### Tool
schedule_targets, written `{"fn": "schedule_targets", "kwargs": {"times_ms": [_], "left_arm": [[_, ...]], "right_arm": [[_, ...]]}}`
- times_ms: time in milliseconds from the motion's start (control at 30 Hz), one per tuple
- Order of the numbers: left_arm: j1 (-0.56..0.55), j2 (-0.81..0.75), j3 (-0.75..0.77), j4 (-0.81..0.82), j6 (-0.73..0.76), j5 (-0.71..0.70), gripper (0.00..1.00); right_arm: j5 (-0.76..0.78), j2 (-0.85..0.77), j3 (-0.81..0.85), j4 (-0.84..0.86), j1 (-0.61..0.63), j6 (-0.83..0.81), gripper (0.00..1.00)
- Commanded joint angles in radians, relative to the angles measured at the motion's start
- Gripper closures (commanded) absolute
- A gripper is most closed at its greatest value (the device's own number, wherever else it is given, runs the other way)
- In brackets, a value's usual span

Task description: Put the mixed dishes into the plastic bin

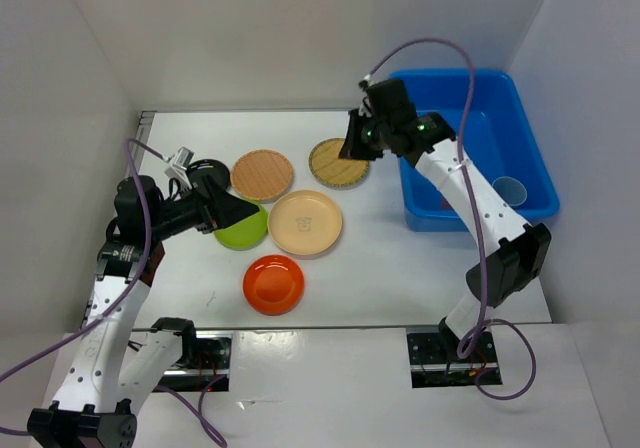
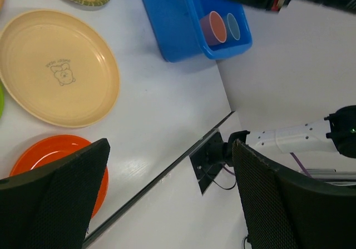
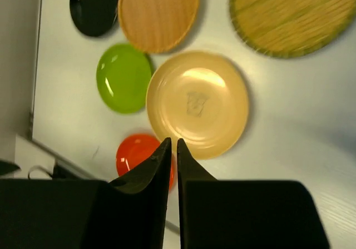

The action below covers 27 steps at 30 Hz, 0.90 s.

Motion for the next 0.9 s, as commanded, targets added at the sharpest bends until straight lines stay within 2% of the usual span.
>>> {"fn": "schedule_targets", "kwargs": {"times_ms": [0,67,100,200,300,400,500,600,867], "left_arm": [[0.006,0.002,0.049,-0.047,0.033,-0.055,0.03],[0.015,0.002,0.049,-0.059,0.033,-0.069,0.01],[0.015,0.002,0.049,-0.059,0.033,-0.079,0.0],[0.015,0.002,0.04,-0.059,0.013,-0.079,0.0],[0.015,-0.007,0.04,-0.05,0.013,-0.079,0.0],[0.015,-0.007,0.03,-0.05,0.013,-0.07,0.0],[0.015,-0.016,0.03,-0.05,0.013,-0.07,0.0],[0.015,-0.016,0.03,-0.05,0.013,-0.07,0.0],[0.015,-0.026,0.03,-0.05,0.013,-0.079,0.0]], "right_arm": [[-0.261,-0.066,-0.196,0.113,0.007,0.015,0.87],[-0.329,-0.086,-0.264,0.149,0.016,0.014,0.79],[-0.349,-0.095,-0.314,0.178,0.037,0.014,0.68],[-0.348,-0.095,-0.384,0.201,0.106,0.025,0.57],[-0.251,-0.06,-0.431,0.21,0.156,0.088,0.56],[-0.153,-0.05,-0.491,0.25,0.156,0.192,0.57],[-0.035,-0.041,-0.514,0.278,0.156,0.253,0.54],[0.077,0.011,-0.505,0.255,0.156,0.264,0.5],[0.177,0.162,-0.456,0.236,0.156,0.237,0.46]]}}
